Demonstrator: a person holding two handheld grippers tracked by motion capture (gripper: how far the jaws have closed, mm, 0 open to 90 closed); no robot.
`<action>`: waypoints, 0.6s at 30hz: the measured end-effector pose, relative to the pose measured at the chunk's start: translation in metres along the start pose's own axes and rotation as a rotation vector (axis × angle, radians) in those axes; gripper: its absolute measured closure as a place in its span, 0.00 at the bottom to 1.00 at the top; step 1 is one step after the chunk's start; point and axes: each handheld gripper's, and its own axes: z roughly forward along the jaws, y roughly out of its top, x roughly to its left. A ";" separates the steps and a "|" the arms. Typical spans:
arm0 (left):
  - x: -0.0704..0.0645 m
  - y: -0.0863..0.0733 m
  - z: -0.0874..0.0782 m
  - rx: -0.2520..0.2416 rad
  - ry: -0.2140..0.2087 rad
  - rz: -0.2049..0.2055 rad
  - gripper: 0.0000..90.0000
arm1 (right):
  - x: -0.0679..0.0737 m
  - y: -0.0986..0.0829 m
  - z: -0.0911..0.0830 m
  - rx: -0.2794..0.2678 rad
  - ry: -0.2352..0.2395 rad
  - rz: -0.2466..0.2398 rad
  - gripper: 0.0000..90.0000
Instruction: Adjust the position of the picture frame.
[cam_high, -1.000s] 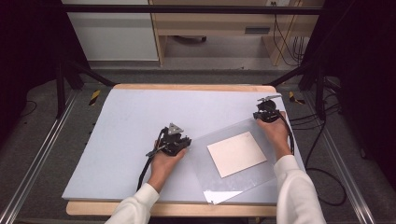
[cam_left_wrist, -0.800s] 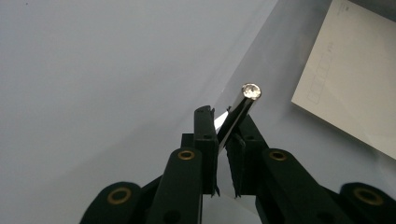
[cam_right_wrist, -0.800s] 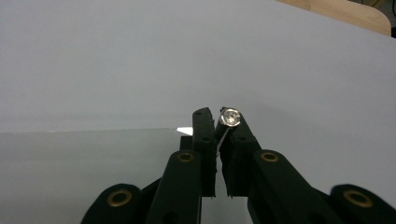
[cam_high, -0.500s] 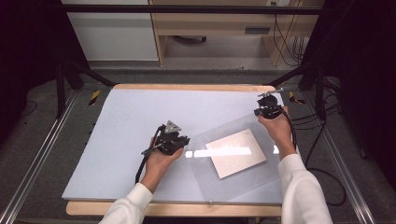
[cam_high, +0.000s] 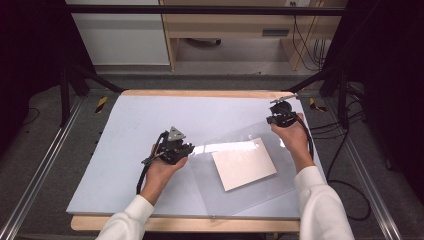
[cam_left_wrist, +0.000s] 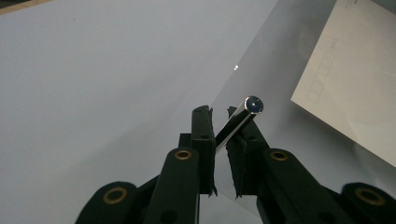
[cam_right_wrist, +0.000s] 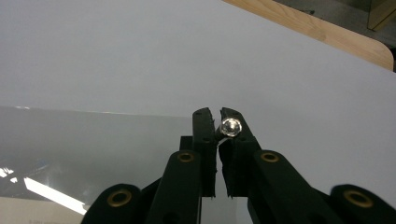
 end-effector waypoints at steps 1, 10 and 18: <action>0.001 0.000 -0.001 -0.006 0.003 -0.005 0.89 | 0.001 0.000 0.000 -0.003 0.002 -0.002 0.95; 0.014 -0.001 -0.008 0.004 0.025 -0.009 0.90 | 0.013 0.004 -0.003 0.000 0.011 -0.017 0.95; 0.024 -0.002 -0.014 0.009 0.036 -0.024 0.89 | 0.023 0.008 -0.003 0.008 0.021 -0.027 0.95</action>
